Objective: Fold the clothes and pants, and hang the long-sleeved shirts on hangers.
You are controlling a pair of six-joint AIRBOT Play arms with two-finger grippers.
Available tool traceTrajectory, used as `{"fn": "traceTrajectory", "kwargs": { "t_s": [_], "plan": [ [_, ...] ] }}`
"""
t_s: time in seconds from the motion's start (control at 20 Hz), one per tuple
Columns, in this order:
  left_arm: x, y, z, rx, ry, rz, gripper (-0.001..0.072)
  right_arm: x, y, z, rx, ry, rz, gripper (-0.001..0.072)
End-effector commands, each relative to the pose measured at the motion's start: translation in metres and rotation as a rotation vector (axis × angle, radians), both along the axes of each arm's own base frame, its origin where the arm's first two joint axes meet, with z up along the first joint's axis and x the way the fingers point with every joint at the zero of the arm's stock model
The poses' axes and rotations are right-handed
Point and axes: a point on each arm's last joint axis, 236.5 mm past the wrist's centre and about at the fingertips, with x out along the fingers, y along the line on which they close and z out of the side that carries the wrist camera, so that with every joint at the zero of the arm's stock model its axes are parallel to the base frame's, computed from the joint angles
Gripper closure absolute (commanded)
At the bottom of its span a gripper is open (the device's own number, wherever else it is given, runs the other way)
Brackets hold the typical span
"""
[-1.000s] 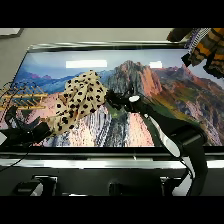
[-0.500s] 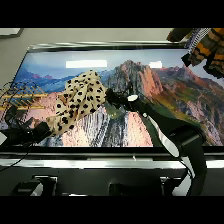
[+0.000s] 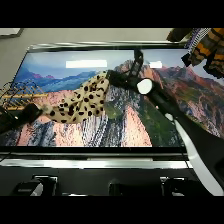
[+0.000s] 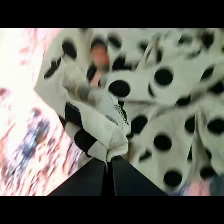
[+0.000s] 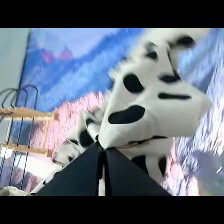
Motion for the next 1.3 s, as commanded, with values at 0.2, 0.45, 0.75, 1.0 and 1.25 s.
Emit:
{"fn": "traceTrajectory", "kwargs": {
  "t_s": [0.2, 0.45, 0.75, 1.0, 1.25],
  "plan": [
    [0.002, 0.009, 0.248, 0.126, -0.652, -0.003, 0.0691, -0.110, -0.126, 0.238, -0.240, -0.479, -0.162, 0.0691],
    [-0.070, 0.007, 0.330, 0.133, -0.876, 0.009, 0.0691, -0.234, -0.194, 0.322, -0.163, -0.603, -0.217, 0.0691],
    [-0.111, 0.003, 0.341, 0.140, -0.926, 0.000, 0.0691, -0.287, -0.221, 0.350, -0.005, -0.637, -0.260, 0.0690],
    [-0.042, 0.005, 0.288, 0.147, -0.751, -0.015, 0.0691, -0.188, -0.198, 0.296, -0.195, -0.493, -0.311, 0.0689],
    [0.089, 0.015, 0.193, 0.177, -0.529, -0.020, 0.0691, -0.061, -0.147, 0.149, -0.462, -0.185, -0.257, 0.0690]
  ]
}}
